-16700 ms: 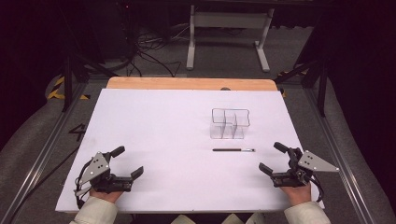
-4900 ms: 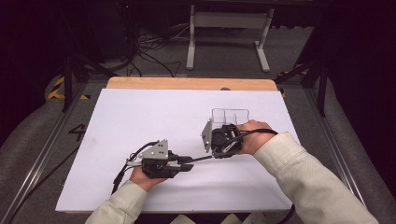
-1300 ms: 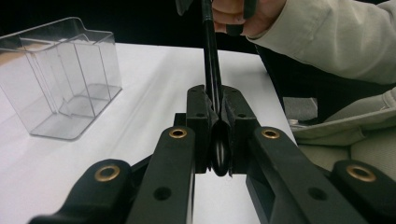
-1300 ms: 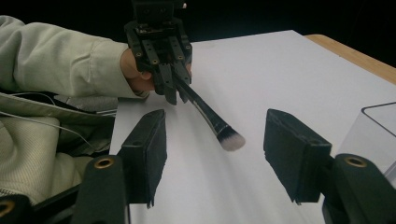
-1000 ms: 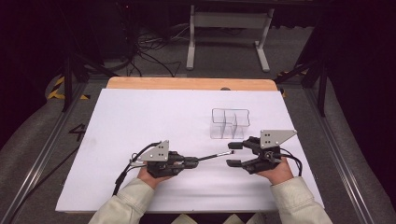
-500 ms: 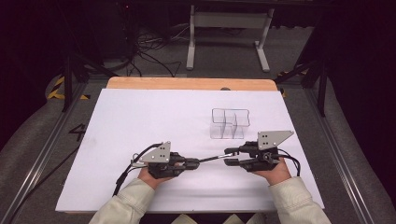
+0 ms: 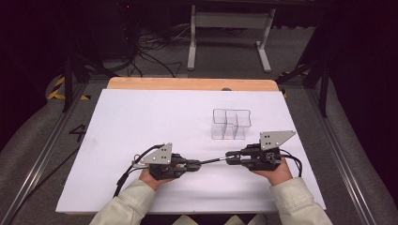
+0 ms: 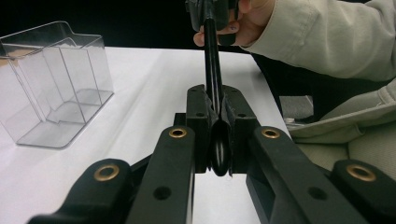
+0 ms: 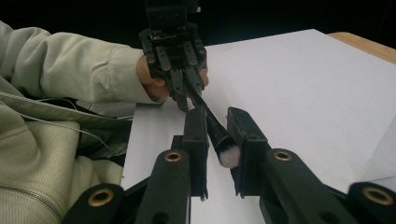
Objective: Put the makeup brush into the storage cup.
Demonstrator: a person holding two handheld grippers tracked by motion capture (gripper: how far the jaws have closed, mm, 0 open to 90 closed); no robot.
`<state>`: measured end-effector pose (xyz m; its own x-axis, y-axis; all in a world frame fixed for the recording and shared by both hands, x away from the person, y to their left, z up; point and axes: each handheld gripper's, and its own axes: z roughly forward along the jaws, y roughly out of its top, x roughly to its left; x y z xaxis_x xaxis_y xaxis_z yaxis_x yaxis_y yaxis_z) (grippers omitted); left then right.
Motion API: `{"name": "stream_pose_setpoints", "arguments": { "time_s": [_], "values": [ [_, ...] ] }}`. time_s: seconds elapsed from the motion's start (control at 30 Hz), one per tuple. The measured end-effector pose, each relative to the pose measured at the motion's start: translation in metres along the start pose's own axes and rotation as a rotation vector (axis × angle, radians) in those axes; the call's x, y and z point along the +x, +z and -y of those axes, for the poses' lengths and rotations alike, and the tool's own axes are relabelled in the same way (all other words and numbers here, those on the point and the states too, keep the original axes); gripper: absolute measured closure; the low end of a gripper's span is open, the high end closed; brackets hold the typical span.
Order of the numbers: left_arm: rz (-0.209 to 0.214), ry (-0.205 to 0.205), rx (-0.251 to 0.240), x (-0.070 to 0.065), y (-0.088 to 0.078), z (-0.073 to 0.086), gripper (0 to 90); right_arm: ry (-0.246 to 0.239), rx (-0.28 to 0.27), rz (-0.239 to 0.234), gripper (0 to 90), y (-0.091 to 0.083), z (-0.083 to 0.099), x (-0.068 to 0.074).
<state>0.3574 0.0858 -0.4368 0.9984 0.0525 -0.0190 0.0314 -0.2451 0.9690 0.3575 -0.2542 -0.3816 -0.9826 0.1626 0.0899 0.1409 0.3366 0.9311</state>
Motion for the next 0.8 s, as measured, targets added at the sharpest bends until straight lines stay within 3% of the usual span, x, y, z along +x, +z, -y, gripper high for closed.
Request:
{"name": "stream_pose_setpoints", "arguments": {
  "time_s": [0.37, 0.8],
  "values": [
    [0.006, -0.003, 0.016, 0.001, 0.0011, 0.0012, 81.9, 0.005, -0.028, -0.058, 83.3, -0.0008, -0.0006, 0.0],
    [0.003, -0.008, 0.023, 0.0009, 0.0015, 0.0017, 81.3, 0.014, -0.037, -0.071, 84.1, -0.0005, -0.001, -0.0001]
  ]
}}
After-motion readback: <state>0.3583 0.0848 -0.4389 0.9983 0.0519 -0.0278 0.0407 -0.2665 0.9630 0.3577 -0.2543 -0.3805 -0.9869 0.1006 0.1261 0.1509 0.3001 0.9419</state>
